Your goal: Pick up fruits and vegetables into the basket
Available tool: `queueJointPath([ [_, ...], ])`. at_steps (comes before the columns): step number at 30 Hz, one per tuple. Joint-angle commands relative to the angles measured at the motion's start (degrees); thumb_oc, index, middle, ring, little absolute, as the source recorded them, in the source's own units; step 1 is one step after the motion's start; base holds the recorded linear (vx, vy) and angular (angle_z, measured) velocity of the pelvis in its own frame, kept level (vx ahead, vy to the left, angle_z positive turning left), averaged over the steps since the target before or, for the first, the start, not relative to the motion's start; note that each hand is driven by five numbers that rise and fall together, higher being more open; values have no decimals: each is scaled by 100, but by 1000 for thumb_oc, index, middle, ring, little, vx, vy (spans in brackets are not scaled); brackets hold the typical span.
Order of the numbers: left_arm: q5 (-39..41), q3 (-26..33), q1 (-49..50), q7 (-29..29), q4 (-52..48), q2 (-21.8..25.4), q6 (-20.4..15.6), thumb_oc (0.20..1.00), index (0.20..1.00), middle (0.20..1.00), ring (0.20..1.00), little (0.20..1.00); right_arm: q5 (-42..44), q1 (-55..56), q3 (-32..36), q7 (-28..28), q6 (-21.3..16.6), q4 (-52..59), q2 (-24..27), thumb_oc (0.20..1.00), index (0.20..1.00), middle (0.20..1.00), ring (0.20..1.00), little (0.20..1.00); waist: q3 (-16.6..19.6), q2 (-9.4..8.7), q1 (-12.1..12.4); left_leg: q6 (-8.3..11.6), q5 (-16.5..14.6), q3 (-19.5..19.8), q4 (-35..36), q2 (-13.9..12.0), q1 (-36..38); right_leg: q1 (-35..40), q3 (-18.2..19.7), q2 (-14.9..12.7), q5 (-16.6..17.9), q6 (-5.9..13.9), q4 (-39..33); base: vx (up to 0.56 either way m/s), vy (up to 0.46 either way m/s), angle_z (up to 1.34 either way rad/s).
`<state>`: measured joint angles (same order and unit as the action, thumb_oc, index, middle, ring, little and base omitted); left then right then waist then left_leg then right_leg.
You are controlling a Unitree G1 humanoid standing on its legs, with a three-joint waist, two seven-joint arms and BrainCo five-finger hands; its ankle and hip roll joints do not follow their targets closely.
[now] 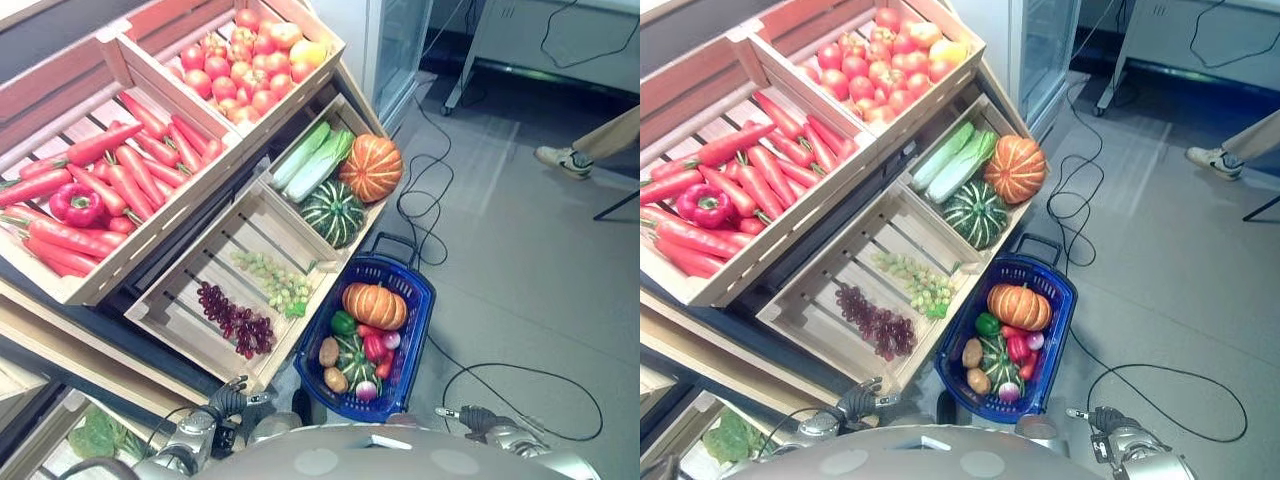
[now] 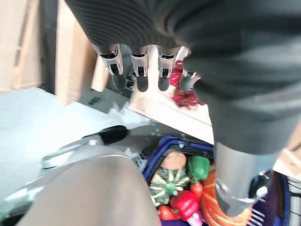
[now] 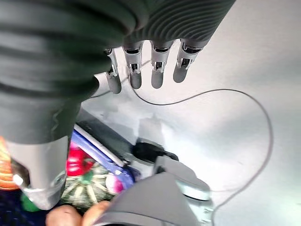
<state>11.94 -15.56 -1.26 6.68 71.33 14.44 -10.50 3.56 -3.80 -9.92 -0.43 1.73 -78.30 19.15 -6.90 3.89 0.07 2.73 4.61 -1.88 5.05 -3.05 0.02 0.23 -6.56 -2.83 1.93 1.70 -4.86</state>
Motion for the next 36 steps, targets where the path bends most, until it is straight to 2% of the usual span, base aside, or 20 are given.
queueJointPath([
  [1,492,5,-771,-121,29,239,-364,1000,1000,1000,1000,1000,405,-664,-194,-125,-34,-93,-37,1000,1000,1000,1000,1000,-816,-265,117,140,-99,179,-5,-200,-339,-433,222,-528,472,529,-14,-181,-37,-1],
  [6,972,-79,-1130,-252,-335,254,-641,1000,1000,1000,1000,1000,598,-977,-327,-177,-62,65,69,1000,1000,1000,1000,1000,-1332,-208,70,142,98,313,-5,-134,-920,-987,225,-444,618,467,-14,-169,-47,4],
  [8,1094,-78,-1186,-255,-418,263,-683,1000,1000,1000,1000,1000,639,-1042,-345,-189,-57,91,100,1000,1000,1000,1000,1000,-1400,-202,67,148,126,326,-5,-127,-1002,-1060,217,-435,638,463,-14,-121,-17,0],
  [10,1508,-88,-1400,-151,-818,315,-856,1000,1000,1000,1000,1000,774,-1319,-378,-223,31,175,215,1000,1000,1000,1000,1000,-1620,-180,69,157,177,357,-5,-92,-1211,-1256,195,-416,674,442,-5,-150,0,-2],
  [14,1916,-236,-1601,-47,-1407,403,-1214,1000,1000,1000,1000,1000,997,-1537,-367,-299,38,273,326,1000,1000,1000,1000,1000,-1821,-159,114,165,220,393,-5,-54,-1416,-1480,123,-462,722,449,69,-97,5,0],
  [19,2191,-347,-1876,-144,-1976,496,-1404,1000,1000,1000,1000,1000,1142,-1811,-323,-306,88,328,453,1000,1000,1000,1000,1000,-2009,-148,174,137,252,385,-5,-6,-1539,-1736,63,-515,721,454,264,-82,14,-1],
  [24,2183,-450,-2197,-470,-2546,696,-1540,1000,1000,1000,1000,1000,1271,-1981,-265,-316,8,321,479,1000,1000,1000,1000,1000,-2240,-149,199,104,136,376,-538,50,-1930,-2065,66,-546,572,414,757,-96,-12,-3],
  [31,1655,-522,-2616,-1032,-3035,1103,-1677,1000,1000,1000,1000,1000,1484,-2113,-273,-379,-20,335,508,1000,1000,1000,1000,1000,-2290,-162,173,52,-44,371,-1348,134,-2735,-2739,54,-616,477,423,1312,-71,-39,1],
  [33,963,-540,-2785,-1628,-3181,1336,-1711,1000,1000,1000,1000,1000,1520,-2139,-291,-384,-5,384,538,1000,1000,1000,1000,1000,-2290,-161,146,29,-93,369,-1584,154,-3003,-3003,85,-603,428,414,1525,-53,-13,-1],
  [34,898,-541,-2793,-1679,-3194,1344,-1706,1000,1000,1000,1000,1000,1523,-2141,-291,-385,-5,387,538,1000,1000,1000,1000,1000,-2290,-163,146,27,-98,367,-1603,155,-3025,-3026,88,-604,420,414,1547,-36,1,1],
  [36,-143,-636,-2954,-2537,-3253,1569,-1662,1000,1000,1000,1000,1000,1564,-2174,-330,-383,1,401,555,1000,1000,1000,1000,1000,-2290,-175,132,8,-113,359,-1747,168,-3201,-3218,116,-592,391,406,1708,-38,5,1],
])
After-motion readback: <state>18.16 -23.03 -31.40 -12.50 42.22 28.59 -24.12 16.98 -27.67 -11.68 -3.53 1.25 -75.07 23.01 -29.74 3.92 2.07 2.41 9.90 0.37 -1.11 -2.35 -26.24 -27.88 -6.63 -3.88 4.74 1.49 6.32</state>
